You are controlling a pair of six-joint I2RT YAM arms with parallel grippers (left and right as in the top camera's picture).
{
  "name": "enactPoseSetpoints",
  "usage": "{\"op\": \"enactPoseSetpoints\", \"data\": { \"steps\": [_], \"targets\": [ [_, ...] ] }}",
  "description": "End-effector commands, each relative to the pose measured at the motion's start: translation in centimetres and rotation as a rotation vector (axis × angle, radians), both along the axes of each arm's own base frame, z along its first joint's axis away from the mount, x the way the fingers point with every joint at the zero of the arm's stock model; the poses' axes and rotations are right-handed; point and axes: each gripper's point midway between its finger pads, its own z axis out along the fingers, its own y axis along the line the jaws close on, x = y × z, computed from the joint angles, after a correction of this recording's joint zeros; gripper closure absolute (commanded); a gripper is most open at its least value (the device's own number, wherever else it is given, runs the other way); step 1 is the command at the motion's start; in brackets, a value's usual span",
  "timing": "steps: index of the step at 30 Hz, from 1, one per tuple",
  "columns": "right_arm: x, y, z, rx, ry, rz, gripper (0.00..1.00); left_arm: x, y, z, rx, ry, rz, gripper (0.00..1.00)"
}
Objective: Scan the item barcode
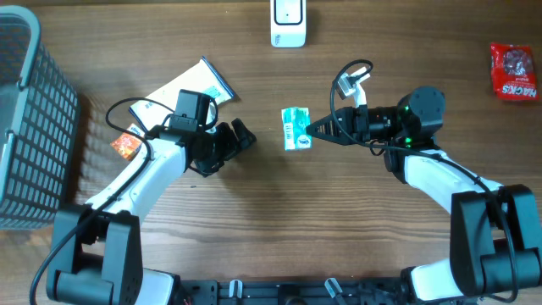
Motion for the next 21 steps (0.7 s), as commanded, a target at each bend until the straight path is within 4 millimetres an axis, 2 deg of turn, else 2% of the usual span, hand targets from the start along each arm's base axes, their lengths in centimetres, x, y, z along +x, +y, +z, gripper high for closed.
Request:
{"op": "enactPoseSetpoints", "data": {
  "steps": [1,10,14,16,17,19,21],
  "targets": [
    [0.2,0.2,0.4,0.004,-0.006,-0.012,0.96,0.2,0.1,0.3,0.011,-0.026,-0.017,0.0],
    [0.9,0.2,0.5,0.01,-0.016,-0.051,0.96,0.2,0.1,0.3,0.011,-0.026,-0.016,0.0],
    [3.3,0.1,0.8,0.03,-0.018,-0.19,0.95,0.2,0.1,0.3,0.011,-0.026,-0.016,0.0],
    [4.7,-0.1,1.0,0.037,-0.072,-0.276,0.95,0.2,0.1,0.3,0.011,-0.026,-0.016,0.0],
    [5.7,-0.3,0.6,0.028,-0.085,-0.332,0.96,0.2,0.1,0.3,0.011,-0.026,-0.017,0.0],
    [8.1,-0.8,-1.4,-0.048,-0.073,-0.449,0.95,0.2,0.1,0.3,0.011,-0.026,-0.016,0.0],
    [10.7,-2.1,-5.1,-0.23,-0.04,-0.578,0.95,0.2,0.1,0.3,0.011,-0.026,-0.016,0.0]
  ]
}}
